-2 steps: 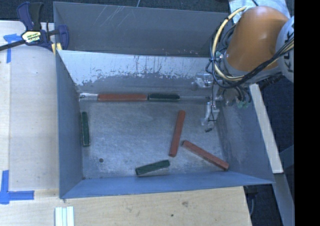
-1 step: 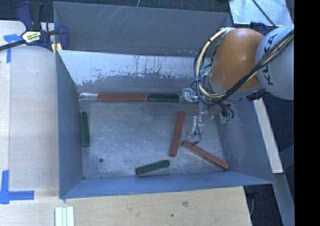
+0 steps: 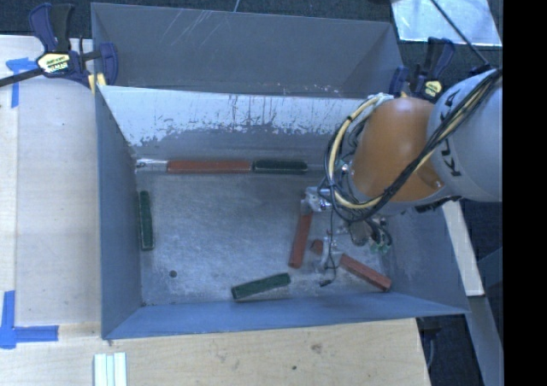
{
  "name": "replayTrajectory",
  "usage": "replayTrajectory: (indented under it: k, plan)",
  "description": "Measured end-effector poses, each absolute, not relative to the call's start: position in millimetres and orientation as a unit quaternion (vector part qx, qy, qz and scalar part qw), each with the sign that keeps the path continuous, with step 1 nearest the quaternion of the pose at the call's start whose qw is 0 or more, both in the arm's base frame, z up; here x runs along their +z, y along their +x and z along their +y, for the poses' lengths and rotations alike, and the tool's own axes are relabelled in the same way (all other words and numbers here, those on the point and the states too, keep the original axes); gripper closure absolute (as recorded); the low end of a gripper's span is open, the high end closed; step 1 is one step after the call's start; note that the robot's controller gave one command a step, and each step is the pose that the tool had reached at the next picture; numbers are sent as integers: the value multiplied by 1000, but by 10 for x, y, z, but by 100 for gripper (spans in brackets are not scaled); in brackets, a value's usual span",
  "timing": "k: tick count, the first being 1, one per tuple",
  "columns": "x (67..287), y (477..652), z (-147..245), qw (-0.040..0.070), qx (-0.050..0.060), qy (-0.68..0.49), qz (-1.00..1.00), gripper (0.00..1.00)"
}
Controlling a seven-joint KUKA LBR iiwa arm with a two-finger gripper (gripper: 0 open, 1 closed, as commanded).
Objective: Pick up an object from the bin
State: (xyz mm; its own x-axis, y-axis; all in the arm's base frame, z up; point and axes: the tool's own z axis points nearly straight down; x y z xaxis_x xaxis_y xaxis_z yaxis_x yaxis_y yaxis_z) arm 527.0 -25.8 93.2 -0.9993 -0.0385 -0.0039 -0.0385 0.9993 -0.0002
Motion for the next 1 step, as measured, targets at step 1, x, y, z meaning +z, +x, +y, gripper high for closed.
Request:
replayTrajectory:
  k: [1]
  plan:
    - [733, 5598, 86, 2, -1, -21, 1000, 100]
